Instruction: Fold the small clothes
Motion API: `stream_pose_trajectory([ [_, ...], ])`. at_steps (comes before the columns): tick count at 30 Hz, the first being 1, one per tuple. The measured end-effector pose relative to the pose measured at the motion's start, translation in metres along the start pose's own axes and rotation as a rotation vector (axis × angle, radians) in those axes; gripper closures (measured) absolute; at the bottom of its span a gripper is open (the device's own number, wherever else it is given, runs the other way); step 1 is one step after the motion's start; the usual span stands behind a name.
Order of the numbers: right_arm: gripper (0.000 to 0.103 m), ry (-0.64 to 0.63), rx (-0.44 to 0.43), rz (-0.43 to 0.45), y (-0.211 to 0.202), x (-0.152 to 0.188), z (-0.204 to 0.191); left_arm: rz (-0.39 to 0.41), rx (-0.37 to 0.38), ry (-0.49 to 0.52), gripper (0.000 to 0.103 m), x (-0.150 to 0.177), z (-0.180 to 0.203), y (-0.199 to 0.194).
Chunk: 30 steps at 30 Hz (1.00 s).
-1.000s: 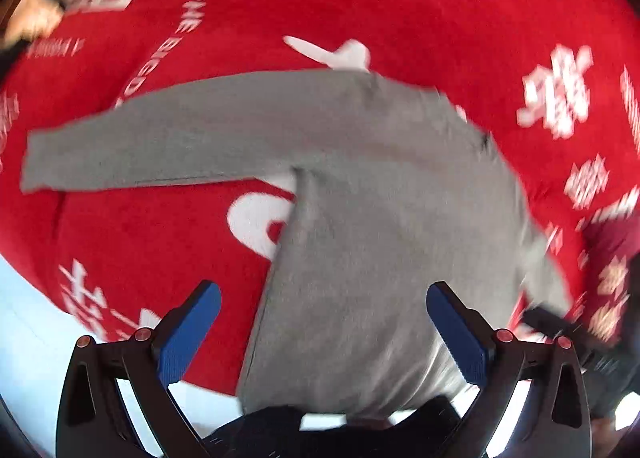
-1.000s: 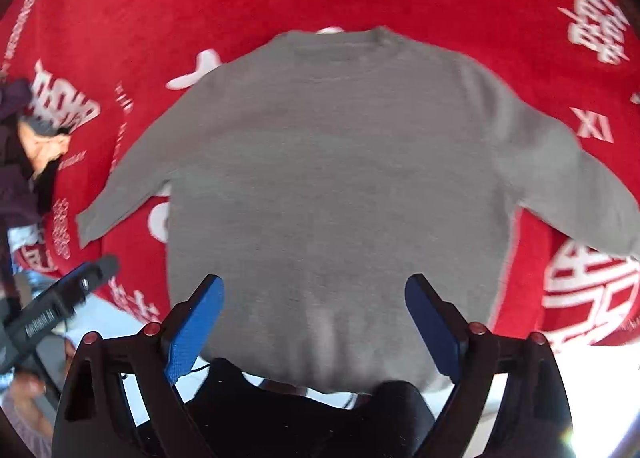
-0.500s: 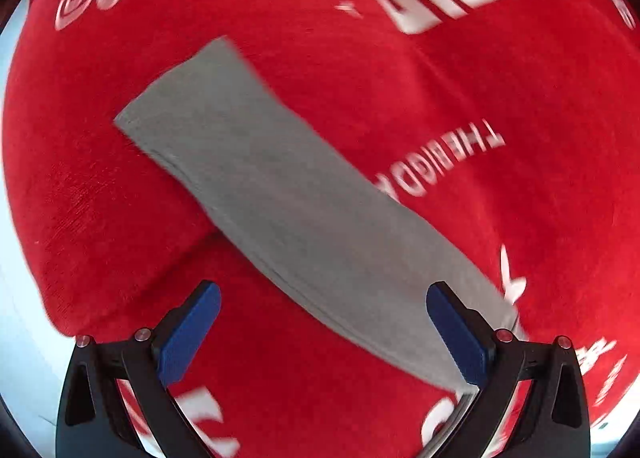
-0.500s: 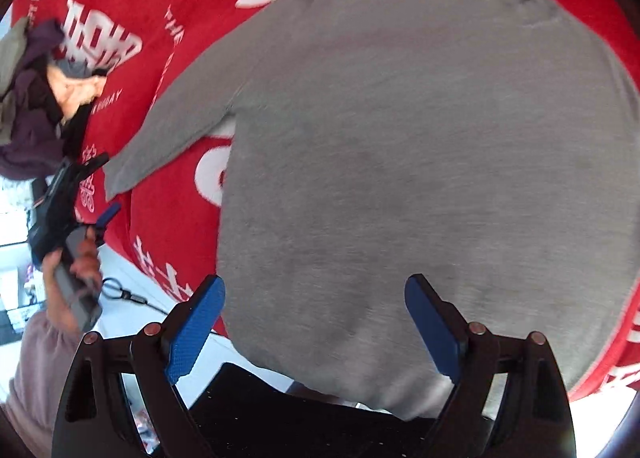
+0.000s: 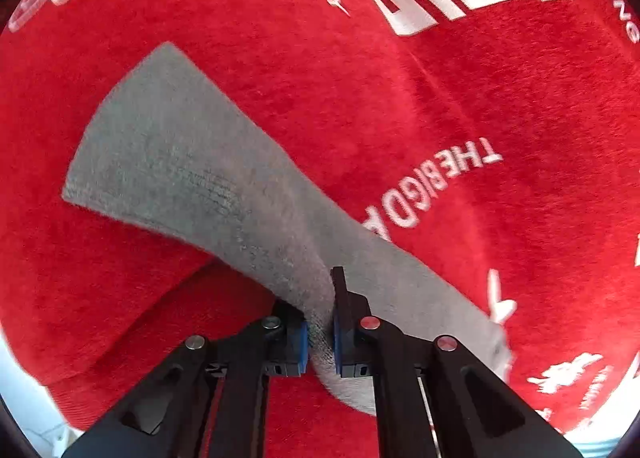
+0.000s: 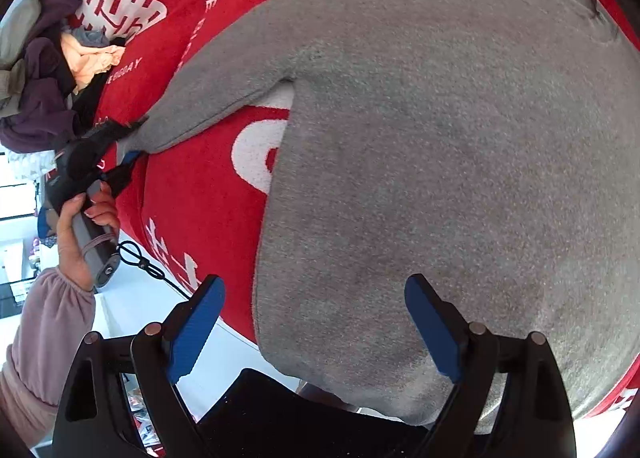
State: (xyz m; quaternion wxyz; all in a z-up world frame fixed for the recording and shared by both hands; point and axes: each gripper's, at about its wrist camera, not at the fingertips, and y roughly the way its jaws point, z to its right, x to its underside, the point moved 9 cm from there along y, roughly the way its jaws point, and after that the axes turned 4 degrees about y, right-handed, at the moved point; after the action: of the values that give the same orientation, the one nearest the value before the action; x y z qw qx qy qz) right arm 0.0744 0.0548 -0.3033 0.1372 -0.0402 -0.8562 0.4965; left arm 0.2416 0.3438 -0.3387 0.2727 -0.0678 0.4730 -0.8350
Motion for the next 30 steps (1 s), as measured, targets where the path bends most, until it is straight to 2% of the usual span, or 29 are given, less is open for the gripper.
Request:
stream_pose_trajectory([
  [2,0.023,-0.009,-0.001,0.001,-0.002,0.001,-0.001,0.021,0.035,0.034,0.094,-0.001,0.010,-0.008],
  [4,0.026,-0.009,-0.005,0.001,-0.003,0.001,0.001,0.044,0.088,0.073,0.094,0.000,0.028,-0.020],
  [8,0.027,0.005,-0.014,0.024,-0.010,-0.003,0.008,0.071,0.180,0.216,0.094,0.013,0.088,-0.046],
  [12,0.027,0.027,-0.020,0.065,-0.025,-0.011,0.020,0.051,0.276,0.379,0.094,0.044,0.169,-0.059],
  [16,0.027,0.063,-0.021,0.134,-0.052,-0.019,0.041,-0.009,0.367,0.561,0.094,0.098,0.255,-0.054],
  [21,0.027,0.145,-0.008,0.227,-0.090,-0.026,0.090,-0.126,0.412,0.765,0.094,0.197,0.339,-0.023],
  [25,0.027,0.245,0.016,0.274,-0.113,-0.016,0.151,-0.230,0.368,0.889,0.094,0.276,0.370,0.024],
  [28,0.027,0.311,0.024,0.295,-0.125,-0.008,0.192,-0.285,0.288,0.964,0.094,0.325,0.373,0.059],
  [30,0.027,0.356,0.028,0.301,-0.128,0.000,0.218,-0.283,0.184,1.030,0.094,0.350,0.369,0.079],
])
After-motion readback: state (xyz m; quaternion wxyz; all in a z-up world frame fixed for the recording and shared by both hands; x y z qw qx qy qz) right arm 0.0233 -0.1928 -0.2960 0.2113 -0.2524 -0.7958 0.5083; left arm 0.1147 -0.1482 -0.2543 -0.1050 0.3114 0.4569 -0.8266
